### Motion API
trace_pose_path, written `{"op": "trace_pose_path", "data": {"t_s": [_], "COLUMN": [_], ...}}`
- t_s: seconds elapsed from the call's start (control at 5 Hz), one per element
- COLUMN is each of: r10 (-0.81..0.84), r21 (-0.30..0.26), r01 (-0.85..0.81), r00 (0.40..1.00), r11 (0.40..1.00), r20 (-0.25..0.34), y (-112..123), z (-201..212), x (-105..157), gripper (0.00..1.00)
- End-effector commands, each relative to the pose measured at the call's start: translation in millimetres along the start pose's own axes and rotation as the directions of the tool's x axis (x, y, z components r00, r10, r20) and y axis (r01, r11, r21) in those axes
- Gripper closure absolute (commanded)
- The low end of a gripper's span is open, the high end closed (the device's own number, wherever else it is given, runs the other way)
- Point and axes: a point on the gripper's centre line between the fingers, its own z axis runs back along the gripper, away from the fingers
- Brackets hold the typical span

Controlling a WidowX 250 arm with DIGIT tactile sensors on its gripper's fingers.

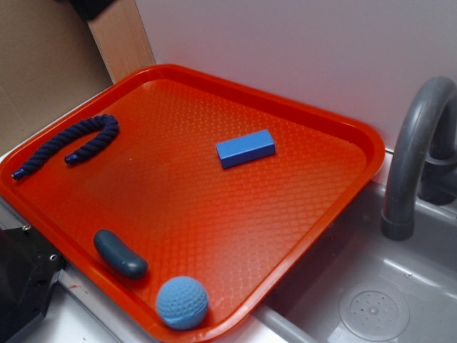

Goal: Grab the black box.

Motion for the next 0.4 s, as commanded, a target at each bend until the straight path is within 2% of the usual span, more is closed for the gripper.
{"op": "trace_pose_path", "data": {"t_s": [0.0, 0.2], "r10": [-0.054, -0.049], "r21": [0.034, 0.069], "r01": [0.054, 0.050], "r00": [0.999, 0.999], "r11": [0.998, 0.996], "r20": [-0.008, -0.012], "y": [-35.0, -33.5], "z": [101.9, 95.3], "x": [9.7, 12.6], "gripper": [1.00, 1.00]}}
